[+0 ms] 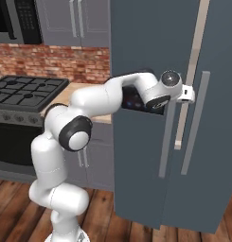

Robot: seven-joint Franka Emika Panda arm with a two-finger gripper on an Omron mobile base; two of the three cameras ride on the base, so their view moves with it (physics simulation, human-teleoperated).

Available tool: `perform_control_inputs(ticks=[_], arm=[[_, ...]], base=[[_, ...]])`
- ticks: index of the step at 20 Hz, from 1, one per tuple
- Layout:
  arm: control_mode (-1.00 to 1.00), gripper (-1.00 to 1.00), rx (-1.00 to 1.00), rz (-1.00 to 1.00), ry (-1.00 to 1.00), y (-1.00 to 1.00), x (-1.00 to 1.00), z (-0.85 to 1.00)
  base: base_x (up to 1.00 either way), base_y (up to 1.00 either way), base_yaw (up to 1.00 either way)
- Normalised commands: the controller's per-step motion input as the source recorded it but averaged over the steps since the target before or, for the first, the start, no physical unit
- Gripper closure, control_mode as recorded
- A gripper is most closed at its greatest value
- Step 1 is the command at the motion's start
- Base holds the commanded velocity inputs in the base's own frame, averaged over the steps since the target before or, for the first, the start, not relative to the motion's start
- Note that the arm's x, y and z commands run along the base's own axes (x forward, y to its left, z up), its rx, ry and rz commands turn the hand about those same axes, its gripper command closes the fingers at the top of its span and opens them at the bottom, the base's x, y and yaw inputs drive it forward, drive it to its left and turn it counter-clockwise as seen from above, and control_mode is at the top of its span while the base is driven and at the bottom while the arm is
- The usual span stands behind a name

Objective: Take the bottled waters from the counter and place them in the freezer to freeze. Close the freezer door after placing the bottles.

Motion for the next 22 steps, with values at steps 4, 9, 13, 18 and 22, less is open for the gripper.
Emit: perform_control_inputs(ticks=[4,9,13,18,22], arm=[[-1.00,-1.00,0.00,0.00,0.00,0.00,0.36,0.00],[-1.00,-1.00,0.00,0.00,0.00,0.00,0.38,0.00],[-1.00,-1.00,0.00,0.00,0.00,0.00,0.38,0.00],[-1.00,-1.00,0.00,0.00,0.00,0.00,0.34,0.00],[-1.00,-1.00,0.00,0.00,0.00,0.00,0.33,0.00]], base=[[0.00,0.00,0.00],[0.00,0.00,0.00],[0.00,0.00,0.00],[0.00,0.00,0.00],[0.00,0.00,0.00]])
